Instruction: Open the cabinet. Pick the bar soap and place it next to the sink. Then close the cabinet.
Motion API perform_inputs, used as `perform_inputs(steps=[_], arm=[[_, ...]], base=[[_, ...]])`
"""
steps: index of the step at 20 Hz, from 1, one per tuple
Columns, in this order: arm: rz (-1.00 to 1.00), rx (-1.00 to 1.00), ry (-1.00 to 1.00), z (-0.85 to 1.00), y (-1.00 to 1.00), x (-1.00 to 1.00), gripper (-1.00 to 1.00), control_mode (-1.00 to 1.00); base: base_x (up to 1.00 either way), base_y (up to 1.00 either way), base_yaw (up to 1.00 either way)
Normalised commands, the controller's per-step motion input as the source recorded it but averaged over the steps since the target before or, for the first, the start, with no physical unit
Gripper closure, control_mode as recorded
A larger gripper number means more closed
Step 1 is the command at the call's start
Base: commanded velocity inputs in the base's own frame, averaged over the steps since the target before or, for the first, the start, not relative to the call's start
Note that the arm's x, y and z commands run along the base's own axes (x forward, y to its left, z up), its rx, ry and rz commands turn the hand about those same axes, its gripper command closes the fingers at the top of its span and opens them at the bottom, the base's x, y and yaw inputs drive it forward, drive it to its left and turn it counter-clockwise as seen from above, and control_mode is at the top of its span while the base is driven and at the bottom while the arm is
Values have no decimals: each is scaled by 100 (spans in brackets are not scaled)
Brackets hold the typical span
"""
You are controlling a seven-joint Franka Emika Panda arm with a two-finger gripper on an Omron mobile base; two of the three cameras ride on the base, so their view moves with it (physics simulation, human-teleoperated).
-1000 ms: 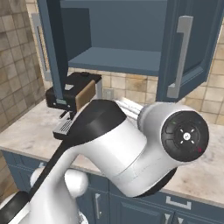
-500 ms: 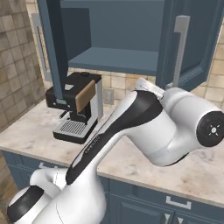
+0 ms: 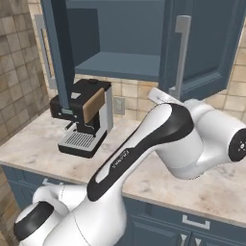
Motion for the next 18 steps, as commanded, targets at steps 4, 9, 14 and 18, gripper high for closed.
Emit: perform_inputs(steps=[4, 9, 14, 18], arm=[[4, 2, -17, 18, 22, 100, -100, -100], [-1, -1, -21, 28, 47, 100, -100, -100], [-23, -14, -42, 9, 97, 72, -100, -100], [-38, -20, -46, 1, 100, 74, -100, -100]], base=[[0, 0, 0], [0, 0, 0], [0, 0, 0], [0, 0, 0]])
